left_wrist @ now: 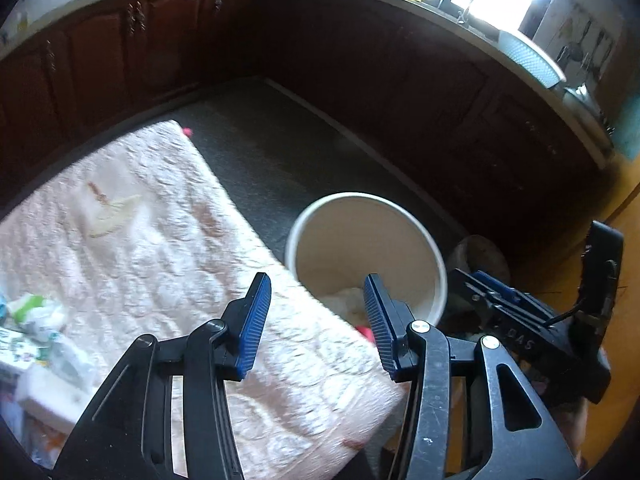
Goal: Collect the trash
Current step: 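Move both open tools back over the trash on the table, then grasp the blue snack bag with the left tool while the right tool grasps the white sponge, then carry the blue bag and white sponge to the bucket and release both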
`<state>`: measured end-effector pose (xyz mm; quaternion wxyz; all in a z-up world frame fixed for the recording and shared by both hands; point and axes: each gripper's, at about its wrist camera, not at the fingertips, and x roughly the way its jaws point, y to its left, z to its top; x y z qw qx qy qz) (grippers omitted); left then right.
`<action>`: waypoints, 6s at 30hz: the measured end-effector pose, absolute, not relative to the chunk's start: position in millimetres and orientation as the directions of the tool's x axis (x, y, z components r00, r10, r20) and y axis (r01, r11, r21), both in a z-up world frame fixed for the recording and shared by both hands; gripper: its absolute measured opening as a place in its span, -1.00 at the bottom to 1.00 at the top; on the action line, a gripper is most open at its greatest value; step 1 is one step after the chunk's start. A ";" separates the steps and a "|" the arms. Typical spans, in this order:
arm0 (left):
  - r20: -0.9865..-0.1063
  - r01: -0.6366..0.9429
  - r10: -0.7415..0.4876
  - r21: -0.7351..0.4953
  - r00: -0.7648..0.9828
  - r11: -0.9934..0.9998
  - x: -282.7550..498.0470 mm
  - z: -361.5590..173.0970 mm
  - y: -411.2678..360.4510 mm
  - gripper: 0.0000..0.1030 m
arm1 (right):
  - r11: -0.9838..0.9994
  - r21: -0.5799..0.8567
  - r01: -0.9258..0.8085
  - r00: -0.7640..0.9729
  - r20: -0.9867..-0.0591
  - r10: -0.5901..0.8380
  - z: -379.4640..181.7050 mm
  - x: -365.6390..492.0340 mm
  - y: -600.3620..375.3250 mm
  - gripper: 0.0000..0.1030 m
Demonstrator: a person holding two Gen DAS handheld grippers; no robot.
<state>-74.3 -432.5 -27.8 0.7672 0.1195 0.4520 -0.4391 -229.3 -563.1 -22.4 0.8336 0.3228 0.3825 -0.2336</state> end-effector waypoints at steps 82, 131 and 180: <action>-0.815 0.393 -0.353 -0.169 0.460 0.904 32.8 -36.9 -62.3 0.31 | 0.919 0.385 0.088 0.605 -0.753 0.258 15.6 -69.2 -300.0 0.61; -0.768 0.329 -0.332 -0.168 0.547 0.929 106.8 22.9 -66.1 -0.83 | 0.841 0.523 -0.135 0.729 -0.523 0.442 59.7 -88.2 -303.9 -0.10; -0.726 0.723 -0.579 -0.165 0.371 0.671 -53.0 45.8 -295.7 -0.83 | 0.858 0.463 0.222 0.838 -0.540 0.074 75.7 -216.5 -444.4 -0.10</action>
